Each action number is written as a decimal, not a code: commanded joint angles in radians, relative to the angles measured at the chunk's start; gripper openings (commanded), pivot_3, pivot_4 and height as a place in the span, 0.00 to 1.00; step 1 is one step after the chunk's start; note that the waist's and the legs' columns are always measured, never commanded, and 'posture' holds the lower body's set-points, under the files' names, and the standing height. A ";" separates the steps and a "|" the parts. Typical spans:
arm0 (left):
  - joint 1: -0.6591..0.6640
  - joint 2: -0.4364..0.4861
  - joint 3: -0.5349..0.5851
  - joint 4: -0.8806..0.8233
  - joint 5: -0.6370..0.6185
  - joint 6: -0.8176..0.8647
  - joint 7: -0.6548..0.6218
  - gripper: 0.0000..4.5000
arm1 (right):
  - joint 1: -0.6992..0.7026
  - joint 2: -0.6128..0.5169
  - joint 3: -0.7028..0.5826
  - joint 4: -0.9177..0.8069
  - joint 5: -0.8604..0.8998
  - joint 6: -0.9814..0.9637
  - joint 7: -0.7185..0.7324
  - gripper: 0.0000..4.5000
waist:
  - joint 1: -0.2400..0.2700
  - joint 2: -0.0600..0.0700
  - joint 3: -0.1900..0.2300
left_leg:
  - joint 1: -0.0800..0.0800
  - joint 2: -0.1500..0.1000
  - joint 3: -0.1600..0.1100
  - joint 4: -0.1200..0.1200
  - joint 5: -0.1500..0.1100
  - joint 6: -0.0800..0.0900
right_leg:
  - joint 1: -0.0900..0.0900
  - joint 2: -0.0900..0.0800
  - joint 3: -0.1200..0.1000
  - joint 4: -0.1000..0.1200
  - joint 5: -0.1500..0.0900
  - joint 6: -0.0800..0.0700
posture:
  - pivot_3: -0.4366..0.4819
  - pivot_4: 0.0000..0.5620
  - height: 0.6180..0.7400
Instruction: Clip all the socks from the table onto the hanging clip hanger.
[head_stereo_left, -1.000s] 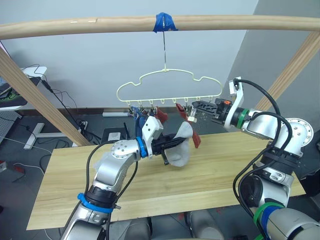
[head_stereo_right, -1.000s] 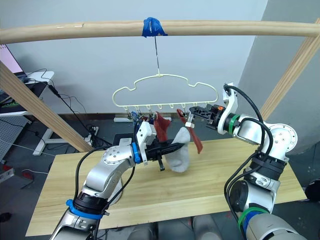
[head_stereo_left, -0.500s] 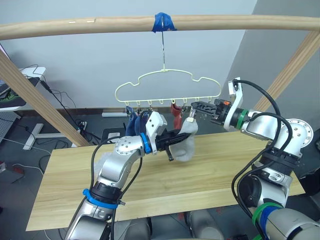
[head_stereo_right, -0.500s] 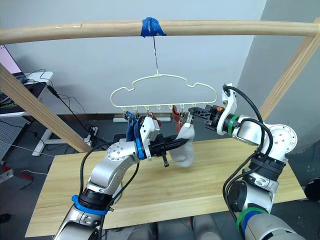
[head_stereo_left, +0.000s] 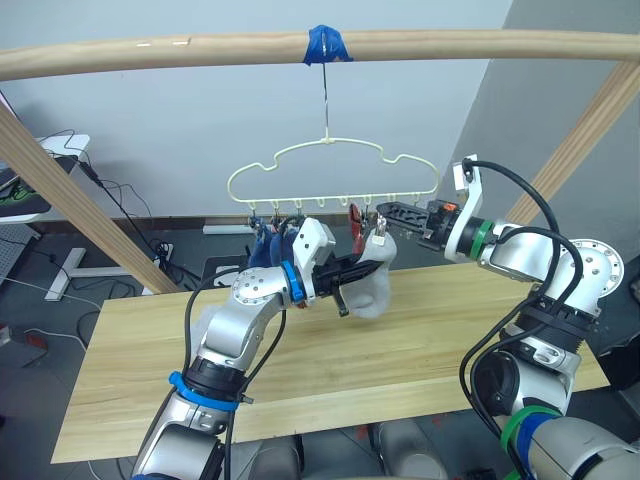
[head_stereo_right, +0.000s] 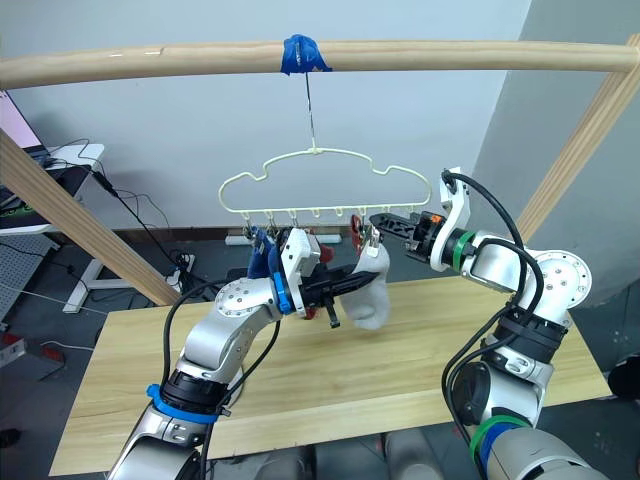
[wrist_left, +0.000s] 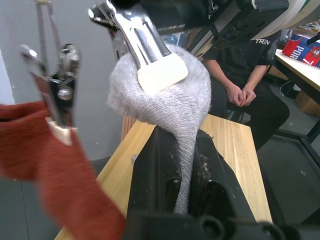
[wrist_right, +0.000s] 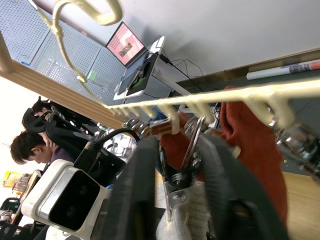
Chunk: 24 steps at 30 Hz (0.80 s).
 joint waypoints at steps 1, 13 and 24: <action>-0.015 -0.006 0.011 -0.028 -0.016 -0.020 -0.007 0.00 | -0.007 -0.006 0.003 -0.040 0.037 0.000 0.021 0.57 | 0.000 0.000 0.000 | 0.000 0.000 0.000 0.000 0.000 0.000 | 0.000 0.000 0.000 0.000 0.000 0.000 | 0.31 0.27 1.00; -0.043 -0.016 -0.001 0.024 0.005 -0.048 -0.012 0.08 | 0.282 -0.288 0.062 -0.308 0.061 -0.051 0.139 1.00 | 0.010 0.001 -0.001 | -0.004 -0.001 -0.003 0.000 0.000 0.000 | 0.000 -0.001 -0.001 -0.003 -0.001 0.001 | 0.28 0.25 1.00; -0.023 0.051 0.027 0.009 -0.020 -0.025 -0.071 0.84 | 0.542 -0.231 0.291 -0.551 -0.233 -0.531 0.058 1.00 | -0.045 0.002 -0.001 | 0.001 0.000 0.002 0.001 0.001 0.002 | 0.000 0.001 0.004 0.000 -0.001 0.008 | 0.25 0.24 1.00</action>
